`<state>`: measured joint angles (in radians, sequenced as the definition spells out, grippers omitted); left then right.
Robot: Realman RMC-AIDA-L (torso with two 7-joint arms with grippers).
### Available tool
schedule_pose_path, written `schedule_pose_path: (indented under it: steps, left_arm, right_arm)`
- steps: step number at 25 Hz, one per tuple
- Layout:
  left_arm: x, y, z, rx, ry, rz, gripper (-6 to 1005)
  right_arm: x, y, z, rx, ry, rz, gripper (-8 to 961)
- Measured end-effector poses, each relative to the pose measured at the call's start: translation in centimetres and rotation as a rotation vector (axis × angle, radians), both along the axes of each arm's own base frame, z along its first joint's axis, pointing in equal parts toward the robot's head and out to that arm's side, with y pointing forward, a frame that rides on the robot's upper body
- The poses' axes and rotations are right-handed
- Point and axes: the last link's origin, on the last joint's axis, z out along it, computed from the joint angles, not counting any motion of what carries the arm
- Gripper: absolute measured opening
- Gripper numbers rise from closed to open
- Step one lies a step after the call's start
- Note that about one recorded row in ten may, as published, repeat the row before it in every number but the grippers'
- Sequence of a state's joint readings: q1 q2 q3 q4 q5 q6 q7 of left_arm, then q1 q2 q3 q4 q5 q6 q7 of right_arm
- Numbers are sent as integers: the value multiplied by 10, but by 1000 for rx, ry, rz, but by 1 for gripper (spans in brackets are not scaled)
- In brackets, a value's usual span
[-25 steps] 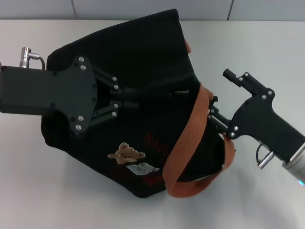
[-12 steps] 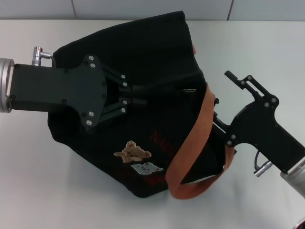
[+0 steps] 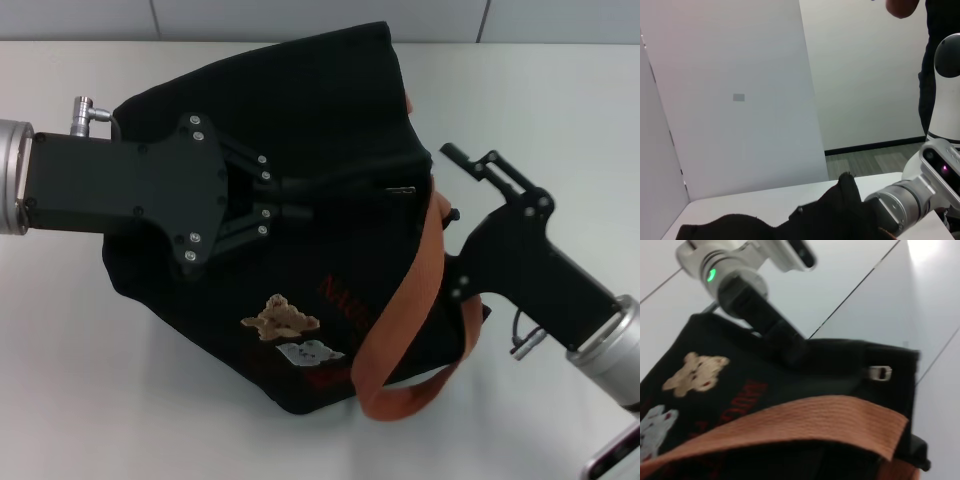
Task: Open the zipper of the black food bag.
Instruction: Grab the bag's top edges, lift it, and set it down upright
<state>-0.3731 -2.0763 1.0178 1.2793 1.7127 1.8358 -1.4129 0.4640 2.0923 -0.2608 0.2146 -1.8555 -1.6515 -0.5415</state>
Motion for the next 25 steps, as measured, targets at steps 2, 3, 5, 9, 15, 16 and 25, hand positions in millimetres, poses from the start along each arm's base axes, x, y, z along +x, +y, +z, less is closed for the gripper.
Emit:
schedule_pose_path:
  steps: [2, 3, 5, 9, 15, 16, 25]
  left_arm:
    - [1, 0, 0, -1, -1, -2, 101]
    - [1, 1, 0, -1, -1, -3, 101]
    - [2, 1, -1, -1, -1, -4, 101]
    - [2, 1, -1, -2, -1, -7, 101]
    - [3, 1, -3, -11, -4, -9, 101]
    - [3, 1, -3, -12, -4, -8, 101]
    - [3, 2, -3, -12, -5, -7, 101]
  right_arm:
    - [-2, 0, -4, 16, -22, 7, 668]
    - [-3, -1, -5, 21, -30, 10, 668]
    - [-5, -1, -7, 27, -37, 15, 668]
    - [-8, 1, -7, 30, -33, 19, 668]
    - [-13, 6, -7, 39, -13, 19, 667]
    - [-14, 6, -7, 42, -9, 16, 666]
    - [-16, 10, -4, 57, 22, -1, 661]
